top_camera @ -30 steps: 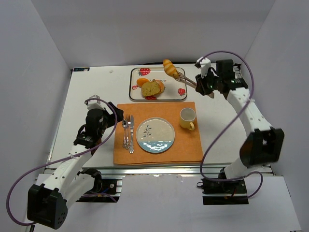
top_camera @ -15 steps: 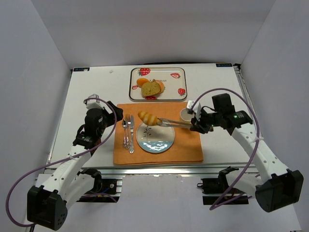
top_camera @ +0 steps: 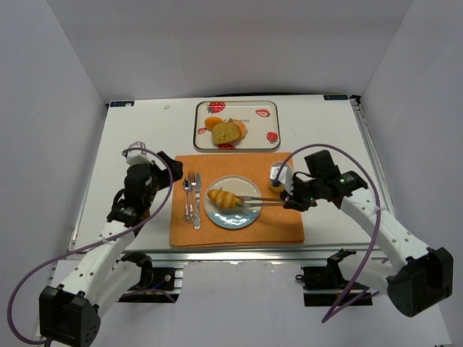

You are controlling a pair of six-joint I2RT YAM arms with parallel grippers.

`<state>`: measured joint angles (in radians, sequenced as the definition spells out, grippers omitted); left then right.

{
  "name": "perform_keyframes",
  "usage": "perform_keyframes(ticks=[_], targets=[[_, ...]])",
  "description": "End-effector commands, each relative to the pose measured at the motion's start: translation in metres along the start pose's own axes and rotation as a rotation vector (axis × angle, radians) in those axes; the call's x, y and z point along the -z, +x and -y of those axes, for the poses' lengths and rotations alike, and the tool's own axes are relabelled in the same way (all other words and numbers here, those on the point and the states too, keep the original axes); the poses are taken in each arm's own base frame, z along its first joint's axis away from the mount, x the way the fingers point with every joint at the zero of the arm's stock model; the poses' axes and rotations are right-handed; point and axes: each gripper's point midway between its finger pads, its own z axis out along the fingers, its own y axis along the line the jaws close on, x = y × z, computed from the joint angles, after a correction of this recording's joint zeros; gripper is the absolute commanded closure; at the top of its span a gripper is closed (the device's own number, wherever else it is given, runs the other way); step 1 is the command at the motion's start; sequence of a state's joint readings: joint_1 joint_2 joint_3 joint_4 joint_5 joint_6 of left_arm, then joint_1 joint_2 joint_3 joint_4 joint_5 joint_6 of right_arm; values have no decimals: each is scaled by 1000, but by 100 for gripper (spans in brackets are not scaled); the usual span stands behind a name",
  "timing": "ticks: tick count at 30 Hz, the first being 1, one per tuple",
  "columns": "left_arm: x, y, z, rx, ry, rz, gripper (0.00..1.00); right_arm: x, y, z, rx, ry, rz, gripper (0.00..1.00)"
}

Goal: Place the bread

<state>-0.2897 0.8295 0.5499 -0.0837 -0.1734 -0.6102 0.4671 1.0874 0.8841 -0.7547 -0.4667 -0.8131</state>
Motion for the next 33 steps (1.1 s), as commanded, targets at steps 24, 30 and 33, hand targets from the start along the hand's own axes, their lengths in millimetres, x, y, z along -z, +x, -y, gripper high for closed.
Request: perform_keyframes(ticks=[24, 30, 33], targets=[[3, -5, -3, -2, -12, 17, 2, 17, -13, -3, 122, 51, 60, 52], [3, -5, -1, 2, -4, 17, 2, 39, -84, 35, 14, 154, 231, 70], [2, -7, 0, 1, -1, 19, 2, 34, -109, 62, -59, 178, 277, 77]])
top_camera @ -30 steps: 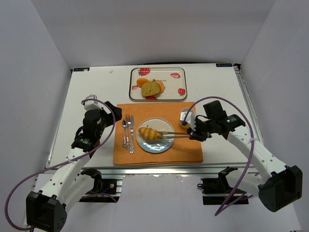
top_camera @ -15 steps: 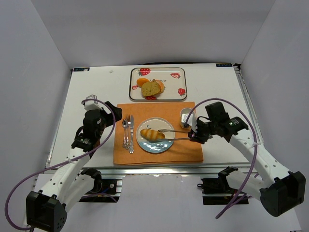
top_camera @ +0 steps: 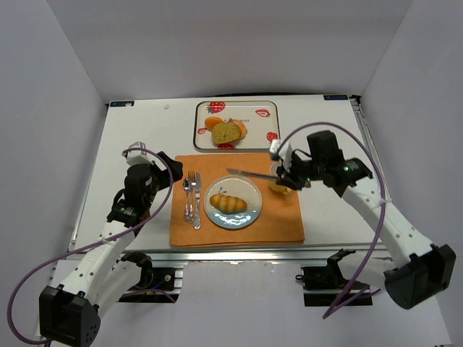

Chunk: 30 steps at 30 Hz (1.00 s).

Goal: Place the bread

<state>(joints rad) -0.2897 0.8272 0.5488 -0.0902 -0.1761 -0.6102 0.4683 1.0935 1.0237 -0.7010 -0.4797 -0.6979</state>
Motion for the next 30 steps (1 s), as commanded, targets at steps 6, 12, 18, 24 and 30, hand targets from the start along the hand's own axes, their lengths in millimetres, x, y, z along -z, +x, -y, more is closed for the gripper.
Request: perform_keyframes(ticks=[6, 12, 18, 24, 30], targets=[[1, -14, 5, 5, 12, 38, 2, -31, -90, 112, -326, 181, 168, 89], [5, -21, 6, 28, 10, 67, 2, -72, -79, 182, -502, 306, 86, 69], [11, -21, 0, 45, -10, 83, 2, -93, -63, 218, -528, 332, 50, 65], [10, -20, 0, 52, -9, 81, 2, -100, -52, 229, -523, 345, 34, 63], [5, -18, 2, 38, -9, 64, 2, -108, -46, 224, -548, 314, 30, 60]])
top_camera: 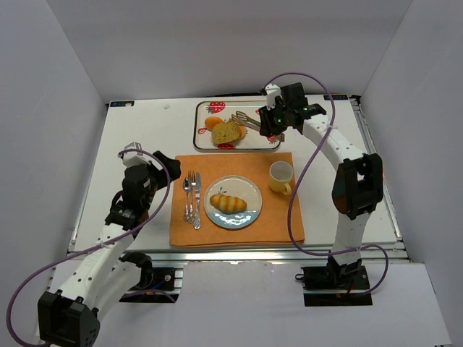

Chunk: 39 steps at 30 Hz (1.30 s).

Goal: Place the bread

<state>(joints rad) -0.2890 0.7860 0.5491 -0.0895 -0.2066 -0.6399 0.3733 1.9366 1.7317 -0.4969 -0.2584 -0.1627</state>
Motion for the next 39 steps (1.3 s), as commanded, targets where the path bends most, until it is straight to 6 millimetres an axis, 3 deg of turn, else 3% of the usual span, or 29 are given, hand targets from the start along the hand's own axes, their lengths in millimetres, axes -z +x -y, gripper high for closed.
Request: perform_keyframes(ticks=[1, 18, 20, 23, 27, 30, 35, 39], targets=[[-2, -5, 0, -4, -7, 10, 2, 3, -22, -2, 3, -11, 64, 59], [0, -2, -4, 6, -15, 14, 2, -19, 2, 4, -7, -13, 0, 57], [0, -3, -5, 7, -16, 16, 2, -20, 5, 3, -7, -18, -11, 58], [1, -3, -4, 7, -16, 16, 2, -20, 7, -2, -1, -49, -14, 68], [1, -5, -4, 6, -17, 19, 2, -11, 4, -8, -4, -79, -4, 85], [1, -5, -3, 7, -15, 20, 2, -1, -2, -10, -17, -93, 18, 92], [1, -6, -3, 9, -13, 22, 2, 23, -17, -5, -49, -115, 79, 95], [1, -7, -1, 9, -9, 25, 2, 54, -32, -17, -72, -183, 146, 98]])
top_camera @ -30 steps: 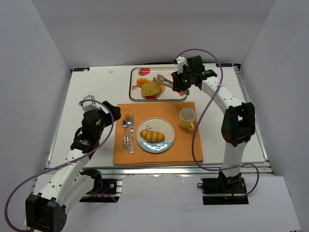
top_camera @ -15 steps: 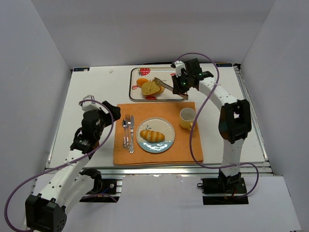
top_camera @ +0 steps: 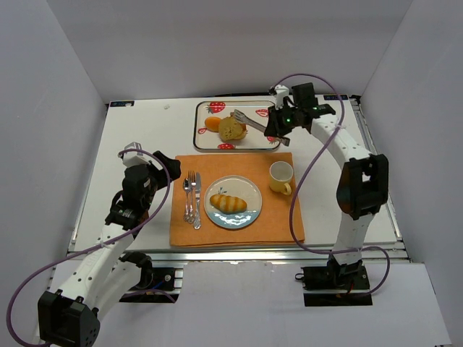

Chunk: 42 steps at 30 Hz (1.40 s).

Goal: Place the bread

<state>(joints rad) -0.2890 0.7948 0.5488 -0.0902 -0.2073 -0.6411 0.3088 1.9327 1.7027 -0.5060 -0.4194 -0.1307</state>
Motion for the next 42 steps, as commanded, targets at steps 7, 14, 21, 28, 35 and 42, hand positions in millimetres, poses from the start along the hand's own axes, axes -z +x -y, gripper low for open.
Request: perform_keyframes(ticks=[7, 14, 21, 28, 35, 42], targets=[[3, -11, 1, 10, 0, 36, 2, 78, -13, -69, 3, -209, 124, 98], [1, -7, 0, 8, 3, 30, 2, 118, 38, -112, 19, -313, 80, 99], [-2, 0, 0, 6, 12, 11, 2, 155, 69, -145, 65, -359, 93, 99], [-3, 4, 0, -3, 18, -10, 2, 170, 94, -160, 72, -380, 60, 99], [-3, 7, 0, -3, 20, -19, 2, 163, 129, -158, 12, -377, -43, 99], [3, 5, -1, 3, 17, -13, 2, 146, 140, -131, -16, -243, -91, 96]])
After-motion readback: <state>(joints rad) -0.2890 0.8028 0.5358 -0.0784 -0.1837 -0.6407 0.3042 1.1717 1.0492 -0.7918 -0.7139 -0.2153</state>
